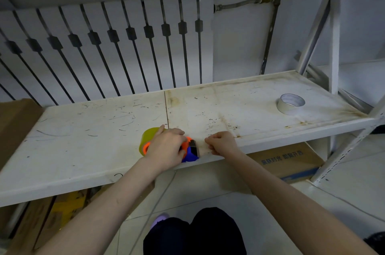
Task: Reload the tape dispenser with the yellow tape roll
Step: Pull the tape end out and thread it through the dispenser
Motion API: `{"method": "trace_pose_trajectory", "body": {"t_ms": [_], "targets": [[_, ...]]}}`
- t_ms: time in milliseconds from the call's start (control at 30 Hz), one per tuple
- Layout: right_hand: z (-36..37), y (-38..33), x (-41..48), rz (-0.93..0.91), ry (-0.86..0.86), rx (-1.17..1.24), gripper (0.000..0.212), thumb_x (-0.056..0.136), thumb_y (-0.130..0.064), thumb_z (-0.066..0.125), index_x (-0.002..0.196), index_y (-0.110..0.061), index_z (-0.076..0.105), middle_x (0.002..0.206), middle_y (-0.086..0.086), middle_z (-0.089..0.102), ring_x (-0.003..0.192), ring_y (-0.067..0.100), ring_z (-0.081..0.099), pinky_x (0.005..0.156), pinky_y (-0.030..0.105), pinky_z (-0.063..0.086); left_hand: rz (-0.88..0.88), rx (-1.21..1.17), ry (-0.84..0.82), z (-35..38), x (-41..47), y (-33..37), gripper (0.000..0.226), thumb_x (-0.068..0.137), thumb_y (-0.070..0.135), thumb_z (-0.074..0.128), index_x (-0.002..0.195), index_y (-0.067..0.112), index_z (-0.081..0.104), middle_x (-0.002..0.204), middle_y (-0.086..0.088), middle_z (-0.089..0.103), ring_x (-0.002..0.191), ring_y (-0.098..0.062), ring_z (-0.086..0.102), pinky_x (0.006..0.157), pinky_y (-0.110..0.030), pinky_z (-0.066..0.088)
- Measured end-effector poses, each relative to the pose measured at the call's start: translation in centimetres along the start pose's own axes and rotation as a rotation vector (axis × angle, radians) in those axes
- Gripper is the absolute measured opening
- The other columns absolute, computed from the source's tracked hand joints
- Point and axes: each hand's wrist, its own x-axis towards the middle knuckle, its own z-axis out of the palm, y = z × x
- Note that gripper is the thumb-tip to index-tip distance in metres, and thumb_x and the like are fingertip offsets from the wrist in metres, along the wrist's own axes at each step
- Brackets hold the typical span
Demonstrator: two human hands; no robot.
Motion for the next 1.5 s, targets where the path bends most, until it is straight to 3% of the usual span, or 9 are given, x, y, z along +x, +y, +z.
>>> {"method": "trace_pose_trajectory", "body": {"t_ms": [167,300,467,600,967,1100,1300,1400,1500], "targets": [[0.3,0.3,-0.1,0.046,-0.031,-0.041,0.014,0.083,-0.004,0.063,0.071,-0.004,0.057,0.060,0.008,0.056,0.050,0.014,0.051,0.042,0.018,0.045,0.032,0.007,-0.036,0.2,0.2,-0.4,0.027,0.085,0.028,0.055,0.107,0.025,0.070,0.139,0.001,0.052,0.130,-0.016,0.044,0.118,-0.048,0.012],[0.6,0.3,-0.1,0.084,-0.064,-0.074,0.014,0.081,-0.003,0.064,0.069,-0.001,0.058,0.058,0.010,0.056,0.048,0.017,0.052,0.044,0.022,0.046,0.043,-0.029,-0.058,0.2,0.3,-0.7,0.024,0.082,0.029,0.058,0.100,0.025,0.074,0.139,0.001,0.052,0.130,-0.017,0.044,0.118,-0.049,0.012],[0.6,0.2,0.0,0.090,-0.071,-0.091,0.025,0.079,-0.002,0.065,0.057,-0.003,0.053,0.055,0.010,0.055,0.045,0.017,0.051,0.041,0.021,0.045,0.051,0.024,-0.070,0.2,0.3,-0.7,0.022,0.082,0.028,0.055,0.094,0.019,0.071,0.117,0.001,0.065,0.135,-0.021,0.041,0.117,-0.050,0.013],[0.6,0.1,0.4,0.078,-0.040,-0.077,0.027,0.080,-0.001,0.065,0.057,-0.003,0.052,0.054,0.011,0.053,0.045,0.019,0.051,0.047,0.025,0.049,0.058,0.062,-0.089,0.3,0.4,-0.5,0.022,0.082,0.028,0.054,0.093,0.019,0.070,0.113,0.002,0.068,0.136,-0.022,0.040,0.117,-0.050,0.013],[0.6,-0.6,0.9,0.100,-0.066,-0.082,0.025,0.080,0.005,0.059,0.059,-0.004,0.048,0.053,0.010,0.047,0.044,0.018,0.047,0.041,0.020,0.046,0.066,0.138,-0.120,0.2,0.6,-0.5,0.025,0.084,0.027,0.049,0.091,0.018,0.071,0.105,-0.003,0.069,0.130,-0.022,0.045,0.117,-0.049,0.013],[0.6,-0.5,1.0,0.129,-0.116,-0.109,0.032,0.077,0.006,0.060,0.055,-0.007,0.041,0.053,0.009,0.042,0.044,0.018,0.048,0.047,0.023,0.048,0.049,0.138,-0.130,-0.3,0.6,-0.3,0.024,0.085,0.027,0.051,0.087,0.013,0.071,0.105,-0.007,0.069,0.127,-0.021,0.048,0.118,-0.047,0.012],[1.0,-0.3,1.2,0.078,-0.064,-0.123,0.022,0.077,0.004,0.060,0.059,-0.003,0.050,0.054,0.012,0.049,0.044,0.019,0.050,0.052,0.028,0.049,0.059,0.176,-0.154,-0.3,0.7,0.1,0.021,0.084,0.028,0.051,0.086,0.015,0.067,0.105,-0.007,0.069,0.120,-0.022,0.052,0.117,-0.048,0.014],[1.1,0.2,1.4,-0.037,0.027,-0.117,0.010,0.079,0.002,0.057,0.070,-0.002,0.059,0.062,0.017,0.056,0.051,0.023,0.055,0.068,0.041,0.058,0.057,0.183,-0.170,-0.2,0.8,0.2,0.019,0.084,0.024,0.052,0.095,0.017,0.065,0.106,-0.006,0.068,0.123,-0.024,0.049,0.117,-0.049,0.014],[1.5,0.5,1.6,-0.066,0.060,-0.139,0.013,0.082,0.002,0.054,0.071,-0.004,0.058,0.069,0.019,0.057,0.055,0.024,0.059,0.077,0.051,0.059,0.077,0.228,-0.188,0.1,0.9,0.2,0.022,0.084,0.021,0.051,0.101,0.018,0.064,0.107,-0.004,0.067,0.124,-0.024,0.047,0.117,-0.050,0.014]]}}
